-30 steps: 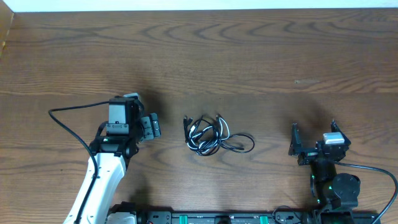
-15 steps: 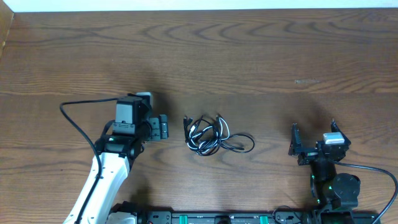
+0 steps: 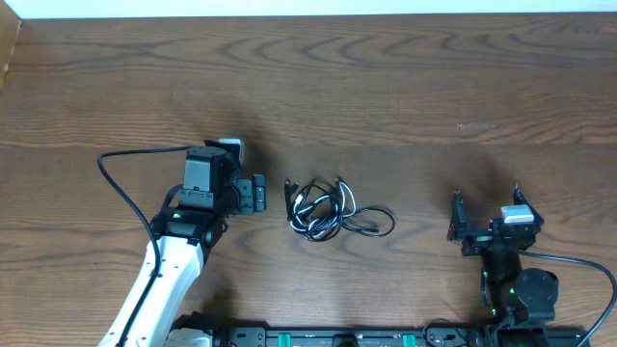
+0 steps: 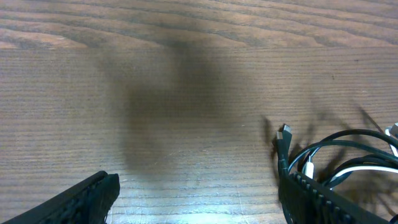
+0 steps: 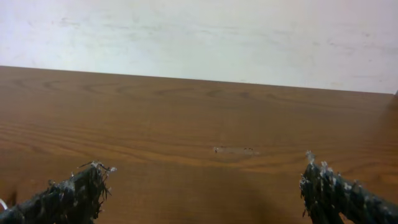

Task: Untangle cables
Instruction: 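Advance the left gripper rightward toward the left edge of the cables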

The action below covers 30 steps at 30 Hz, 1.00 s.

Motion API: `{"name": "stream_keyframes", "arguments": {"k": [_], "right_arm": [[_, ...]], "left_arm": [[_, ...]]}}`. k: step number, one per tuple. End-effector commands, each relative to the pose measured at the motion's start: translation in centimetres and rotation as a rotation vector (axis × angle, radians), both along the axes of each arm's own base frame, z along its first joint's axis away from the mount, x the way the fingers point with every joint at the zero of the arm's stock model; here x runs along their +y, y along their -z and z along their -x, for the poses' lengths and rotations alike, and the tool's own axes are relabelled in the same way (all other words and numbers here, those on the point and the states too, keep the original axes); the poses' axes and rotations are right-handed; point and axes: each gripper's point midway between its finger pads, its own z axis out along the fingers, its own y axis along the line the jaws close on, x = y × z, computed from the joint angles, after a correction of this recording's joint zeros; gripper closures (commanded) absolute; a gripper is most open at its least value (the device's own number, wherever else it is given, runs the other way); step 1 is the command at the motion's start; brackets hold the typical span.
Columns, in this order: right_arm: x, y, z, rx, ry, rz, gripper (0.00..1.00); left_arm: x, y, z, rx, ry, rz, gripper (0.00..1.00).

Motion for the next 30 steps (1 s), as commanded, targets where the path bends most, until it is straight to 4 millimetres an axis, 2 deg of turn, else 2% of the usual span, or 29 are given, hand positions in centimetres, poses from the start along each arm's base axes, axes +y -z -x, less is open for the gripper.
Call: {"name": "stream_keyframes", "arguments": {"k": [1,19,24,28,30], "right_arm": [[-0.2,0.0,0.0,-0.003,0.008,0.008,0.01],[-0.2,0.0,0.0,-0.003,0.008,0.008,0.01],[-0.2,0.0,0.0,-0.003,0.008,0.008,0.01],[-0.2,0.0,0.0,-0.003,0.008,0.008,0.01],[-0.2,0.0,0.0,-0.003,0.008,0.008,0.01]], "left_arm": [[-0.2,-1.1,-0.8,-0.032,0.02,-0.006,0.13],[-0.2,-1.0,-0.7,-0.026,0.02,-0.006,0.12],[-0.2,-0.5,-0.1,0.002,0.021,-0.009,0.12],[-2.2,-0.7,0.5,0.019,0.098,0.088,0.12],[-2.6,-0.8,0.6,0.017,0.125,0.097,0.12]]}}
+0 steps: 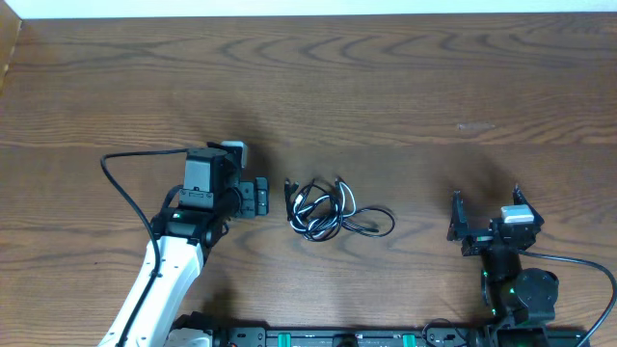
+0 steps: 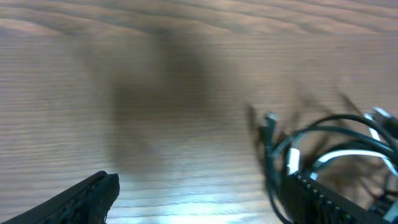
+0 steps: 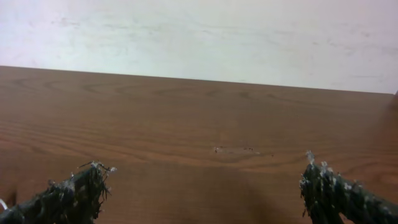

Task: Untangle cables
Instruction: 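Advance the left gripper rightward toward the left edge of the cables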

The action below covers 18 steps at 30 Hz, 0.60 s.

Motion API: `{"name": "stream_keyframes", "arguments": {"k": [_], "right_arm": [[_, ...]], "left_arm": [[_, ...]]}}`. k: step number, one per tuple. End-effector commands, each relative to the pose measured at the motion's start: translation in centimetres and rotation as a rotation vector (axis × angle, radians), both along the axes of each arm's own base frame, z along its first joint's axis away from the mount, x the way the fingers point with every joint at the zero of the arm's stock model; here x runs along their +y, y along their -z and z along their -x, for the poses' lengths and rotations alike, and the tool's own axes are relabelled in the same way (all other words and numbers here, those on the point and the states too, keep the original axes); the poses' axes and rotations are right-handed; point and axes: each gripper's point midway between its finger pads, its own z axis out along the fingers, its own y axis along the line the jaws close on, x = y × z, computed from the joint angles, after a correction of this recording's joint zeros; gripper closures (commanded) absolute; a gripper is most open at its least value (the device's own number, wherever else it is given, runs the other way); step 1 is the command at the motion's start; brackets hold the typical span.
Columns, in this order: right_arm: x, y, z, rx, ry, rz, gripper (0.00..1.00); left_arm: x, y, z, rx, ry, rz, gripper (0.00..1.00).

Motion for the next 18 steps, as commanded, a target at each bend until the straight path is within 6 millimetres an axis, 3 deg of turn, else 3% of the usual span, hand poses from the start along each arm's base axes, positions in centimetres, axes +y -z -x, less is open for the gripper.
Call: {"name": "stream_keyframes", "arguments": {"k": [1,15,18], "right_arm": [[-0.25,-0.02,0.02,-0.003,0.008,0.008,0.01],[-0.25,-0.02,0.02,-0.003,0.008,0.008,0.01],[-0.25,-0.02,0.02,-0.003,0.008,0.008,0.01]], "left_arm": [[-1.59,-1.07,-0.22,-0.019,0.082,0.052,0.12],[-1.63,-0.98,-0.09,-0.014,0.087,0.05,0.12],[-2.19,-0.97,0.26,-0.019,0.155,0.043,0.12]]}}
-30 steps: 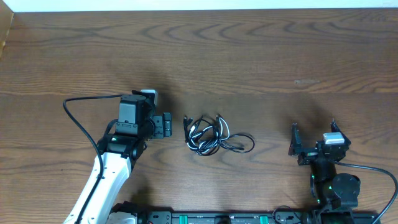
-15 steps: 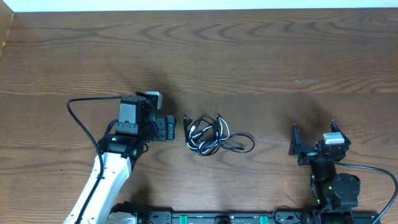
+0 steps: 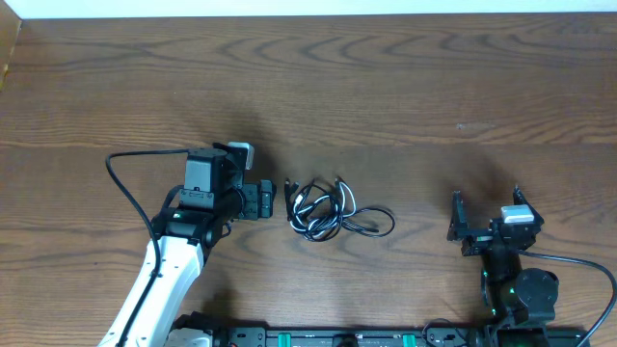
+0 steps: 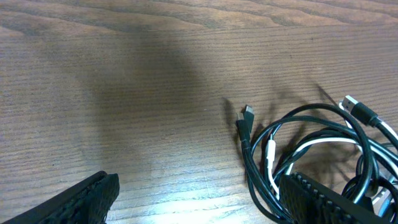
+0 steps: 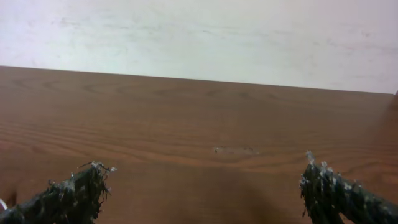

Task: Untangle cables
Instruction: 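Advance the left gripper rightward toward the left edge of the cables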

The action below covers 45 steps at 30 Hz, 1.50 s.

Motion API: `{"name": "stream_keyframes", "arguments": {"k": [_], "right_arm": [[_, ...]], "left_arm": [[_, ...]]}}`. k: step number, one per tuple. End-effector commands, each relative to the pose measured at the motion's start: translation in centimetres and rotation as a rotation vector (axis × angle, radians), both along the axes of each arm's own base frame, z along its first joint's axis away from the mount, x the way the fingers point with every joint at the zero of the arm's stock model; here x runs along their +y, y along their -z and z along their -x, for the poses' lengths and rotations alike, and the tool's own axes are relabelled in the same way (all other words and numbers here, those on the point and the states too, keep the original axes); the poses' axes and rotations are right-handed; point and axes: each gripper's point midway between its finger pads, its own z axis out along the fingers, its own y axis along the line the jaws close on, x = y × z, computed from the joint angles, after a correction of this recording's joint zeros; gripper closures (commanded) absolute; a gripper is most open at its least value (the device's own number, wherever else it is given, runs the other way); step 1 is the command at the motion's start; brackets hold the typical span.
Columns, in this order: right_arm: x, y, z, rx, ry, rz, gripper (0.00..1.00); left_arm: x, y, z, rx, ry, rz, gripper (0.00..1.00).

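Observation:
A small tangle of black and white cables (image 3: pixel 333 212) lies on the wooden table (image 3: pixel 386 87) near the middle. My left gripper (image 3: pixel 258 200) stands open just left of the tangle, fingers pointing at it. In the left wrist view the cables (image 4: pixel 311 158) fill the lower right, a black plug (image 4: pixel 246 118) sticking out toward the left, and one finger (image 4: pixel 323 202) overlaps the bundle's near edge. My right gripper (image 3: pixel 485 224) rests open at the right, well away from the cables; its view shows only bare table between its fingers (image 5: pixel 74 196).
A white wall (image 5: pixel 199 37) rises behind the table's far edge. A pale scuff mark (image 5: pixel 233 149) lies on the wood ahead of the right gripper. The arms' base rail (image 3: pixel 328 337) runs along the near edge.
My left gripper has moved slightly right toward the tangle; the cables sit further into its view, now sharp. The right arm has not moved.
My left gripper stood open left of the tangle with only its edge in view. It then sat a bit closer, its view blurred. Now it is closer still, open beside the bundle. The cables and the right gripper have stayed where they were.

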Motion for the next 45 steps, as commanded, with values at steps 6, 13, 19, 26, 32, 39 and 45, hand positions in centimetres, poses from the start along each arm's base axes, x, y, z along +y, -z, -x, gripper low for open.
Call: {"name": "stream_keyframes", "arguments": {"k": [6,13,19,26,32,39,45], "right_arm": [[-0.2,0.0,0.0,-0.003,0.007,0.008,0.01],[-0.2,0.0,0.0,-0.003,0.007,0.008,0.01],[-0.2,0.0,0.0,-0.003,0.007,0.008,0.01],[-0.2,0.0,0.0,-0.003,0.007,0.008,0.01],[-0.2,0.0,0.0,-0.003,0.007,0.008,0.01],[-0.2,0.0,0.0,-0.003,0.007,0.008,0.01],[-0.2,0.0,0.0,-0.003,0.007,0.008,0.01]], "left_arm": [[-2.5,-0.8,0.6,-0.034,0.187,-0.014,0.12],[-3.4,-0.7,0.9,-0.054,0.246,-0.066,0.12],[-3.3,-0.6,0.9,-0.055,0.243,-0.079,0.12],[-3.3,-0.5,0.9,-0.05,0.243,-0.08,0.12],[-3.3,-0.3,0.9,-0.043,0.243,-0.081,0.12],[-3.3,-0.3,0.9,-0.043,0.243,-0.081,0.12],[-3.3,-0.3,0.9,-0.043,0.243,-0.081,0.12]]}}
